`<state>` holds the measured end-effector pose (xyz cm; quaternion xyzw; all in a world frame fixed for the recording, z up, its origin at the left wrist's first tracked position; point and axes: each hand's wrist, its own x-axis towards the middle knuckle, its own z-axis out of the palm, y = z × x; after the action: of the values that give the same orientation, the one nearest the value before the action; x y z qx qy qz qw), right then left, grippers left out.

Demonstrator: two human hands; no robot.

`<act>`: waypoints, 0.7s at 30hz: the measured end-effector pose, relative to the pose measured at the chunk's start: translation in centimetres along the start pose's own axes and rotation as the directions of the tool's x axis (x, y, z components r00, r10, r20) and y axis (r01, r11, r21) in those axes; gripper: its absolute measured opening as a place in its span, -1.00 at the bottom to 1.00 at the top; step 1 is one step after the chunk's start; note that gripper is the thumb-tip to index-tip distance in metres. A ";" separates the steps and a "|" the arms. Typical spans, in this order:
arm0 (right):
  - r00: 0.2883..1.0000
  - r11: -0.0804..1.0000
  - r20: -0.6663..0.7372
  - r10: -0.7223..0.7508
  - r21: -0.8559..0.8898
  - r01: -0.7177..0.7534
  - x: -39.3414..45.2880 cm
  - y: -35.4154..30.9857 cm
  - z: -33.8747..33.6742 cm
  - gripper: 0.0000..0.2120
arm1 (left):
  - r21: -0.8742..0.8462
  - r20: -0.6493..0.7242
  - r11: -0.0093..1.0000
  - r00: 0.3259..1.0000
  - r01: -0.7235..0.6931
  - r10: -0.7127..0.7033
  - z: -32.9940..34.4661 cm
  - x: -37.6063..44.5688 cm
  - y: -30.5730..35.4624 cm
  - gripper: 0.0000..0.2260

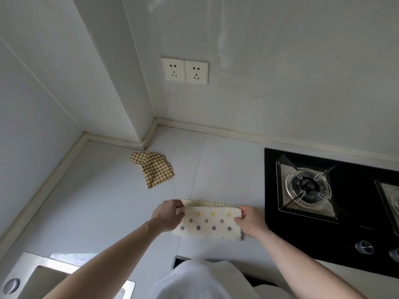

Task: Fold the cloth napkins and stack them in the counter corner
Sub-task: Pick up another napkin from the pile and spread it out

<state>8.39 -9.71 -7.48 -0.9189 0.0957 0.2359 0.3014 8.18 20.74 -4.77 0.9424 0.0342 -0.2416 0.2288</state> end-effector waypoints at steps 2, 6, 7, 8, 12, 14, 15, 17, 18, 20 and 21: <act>1.000 1.000 -0.016 0.016 0.006 -0.016 0.3 -0.4 0.2 -0.91 | 0.000 -0.003 1.000 1.000 0.006 -0.006 0.0 0.6 0.1 -0.84; 0.998 0.999 -0.022 0.053 0.005 -0.053 0.9 -0.5 0.4 -0.88 | 0.007 -0.027 1.000 1.000 0.010 -0.010 -0.3 1.7 0.7 -0.82; 0.998 0.998 -0.018 0.061 0.000 -0.061 1.1 -0.5 0.4 -0.86 | 0.007 -0.033 1.000 0.999 0.009 -0.009 -0.3 2.0 0.8 -0.82; 0.998 0.998 -0.020 0.067 -0.004 -0.067 1.2 -0.5 0.5 -0.84 | 0.008 -0.038 1.000 0.999 0.011 -0.011 -0.3 2.2 0.9 -0.82; 0.992 0.991 -0.035 0.120 0.070 -0.118 1.5 -0.8 0.6 -0.78 | 0.011 -0.072 0.999 0.997 0.030 -0.029 -0.2 2.9 0.8 -0.70; 0.987 0.986 -0.042 0.158 0.059 -0.156 1.3 -0.6 0.8 -0.76 | 0.064 -0.113 0.998 0.994 0.004 0.003 0.3 2.8 0.8 -0.61; 0.982 0.983 -0.046 0.181 0.042 -0.179 1.1 -0.5 1.0 -0.74 | 0.085 -0.122 0.996 0.992 -0.027 0.037 0.7 2.5 1.0 -0.59; 0.971 0.972 -0.050 0.234 0.031 -0.233 0.7 -0.1 1.5 -0.59 | 0.122 -0.092 0.984 0.986 -0.126 0.138 2.0 1.3 1.4 -0.62; 0.965 0.966 -0.046 0.258 0.043 -0.257 0.5 0.1 1.9 -0.52 | 0.141 -0.057 0.973 0.980 -0.181 0.190 2.7 0.6 1.6 -0.63; 0.953 0.949 -0.021 0.303 0.101 -0.299 -0.1 0.0 2.4 -0.45 | 0.171 0.035 0.949 0.965 -0.263 0.261 4.3 -0.7 1.7 -0.63; 0.944 0.935 -0.010 0.329 0.147 -0.324 -0.2 -0.1 2.7 -0.43 | 0.179 0.076 0.940 0.957 -0.290 0.281 5.1 -1.2 1.6 -0.62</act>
<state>7.20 -8.03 -9.21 -0.8701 0.2688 0.2595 0.3214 5.15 17.09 -7.48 0.9484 -0.1315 -0.2314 0.1722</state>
